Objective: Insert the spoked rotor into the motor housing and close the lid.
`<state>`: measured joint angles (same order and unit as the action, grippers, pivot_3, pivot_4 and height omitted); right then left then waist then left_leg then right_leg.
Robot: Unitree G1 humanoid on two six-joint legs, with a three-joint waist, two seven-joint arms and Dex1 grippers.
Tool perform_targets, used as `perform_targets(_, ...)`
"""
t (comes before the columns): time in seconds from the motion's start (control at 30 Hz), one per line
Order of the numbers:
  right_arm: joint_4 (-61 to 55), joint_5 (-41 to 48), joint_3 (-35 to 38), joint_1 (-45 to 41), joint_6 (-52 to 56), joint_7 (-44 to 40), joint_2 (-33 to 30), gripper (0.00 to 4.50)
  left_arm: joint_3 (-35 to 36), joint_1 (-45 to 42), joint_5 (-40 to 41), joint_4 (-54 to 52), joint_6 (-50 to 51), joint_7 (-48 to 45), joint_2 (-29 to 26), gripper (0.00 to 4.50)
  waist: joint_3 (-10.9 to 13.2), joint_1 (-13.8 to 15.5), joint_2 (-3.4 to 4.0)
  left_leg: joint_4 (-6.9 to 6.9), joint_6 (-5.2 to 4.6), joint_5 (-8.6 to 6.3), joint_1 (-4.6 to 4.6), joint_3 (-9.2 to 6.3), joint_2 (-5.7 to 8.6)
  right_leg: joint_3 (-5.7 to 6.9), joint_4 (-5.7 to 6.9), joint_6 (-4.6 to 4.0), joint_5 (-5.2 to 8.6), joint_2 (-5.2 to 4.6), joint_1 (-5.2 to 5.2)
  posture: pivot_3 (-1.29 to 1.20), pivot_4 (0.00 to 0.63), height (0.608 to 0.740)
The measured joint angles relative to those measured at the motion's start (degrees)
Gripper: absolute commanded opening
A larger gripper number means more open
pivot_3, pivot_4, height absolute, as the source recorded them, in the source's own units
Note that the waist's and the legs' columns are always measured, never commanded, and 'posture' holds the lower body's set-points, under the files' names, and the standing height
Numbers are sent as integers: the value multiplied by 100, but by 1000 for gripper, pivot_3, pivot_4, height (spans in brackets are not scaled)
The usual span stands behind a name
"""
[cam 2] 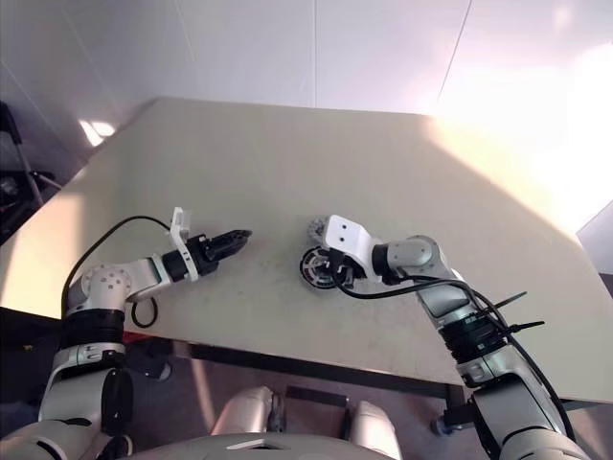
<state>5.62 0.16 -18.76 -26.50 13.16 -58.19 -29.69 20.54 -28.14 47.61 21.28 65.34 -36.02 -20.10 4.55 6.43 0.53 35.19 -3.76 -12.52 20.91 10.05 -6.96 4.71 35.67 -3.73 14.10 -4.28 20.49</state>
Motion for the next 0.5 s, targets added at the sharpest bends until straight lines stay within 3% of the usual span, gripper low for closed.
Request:
perform_targets(0.17, -45, 34, 12, -3, 7, 8, -37, 1382, 0, -19, -50, 44, -65, -8, -12, 2374, 1, -28, 0, 0, 6, 3, -14, -1, 0, -2, -1, 0, 0, 0, -18, 0, 0, 740)
perform_targets(0.33, -641, 381, 361, -302, 73, -385, -542, 1382, -33, -18, -112, 67, -185, -58, 6, 2374, 2, -58, 0, -1, 1, 2, 21, -1, 0, -2, -1, 0, -1, 0, 14, 0, 0, 740)
perform_targets(0.43, -669, 202, 386, -650, -291, -733, -1106, 1996, -233, -10, -242, 57, -336, -171, 11, 2374, 1, -57, -1, -6, -1, 0, 24, 0, 0, 0, -7, 0, 0, 0, 16, 0, 0, 740)
perform_targets(0.5, -383, -257, 97, -773, -918, -1016, -1558, 2655, -519, 55, -451, -12, -546, -307, -21, 2374, 2, -57, -3, -5, -6, -3, 27, 0, 0, 0, -15, 0, 0, 0, 15, 0, 0, 740)
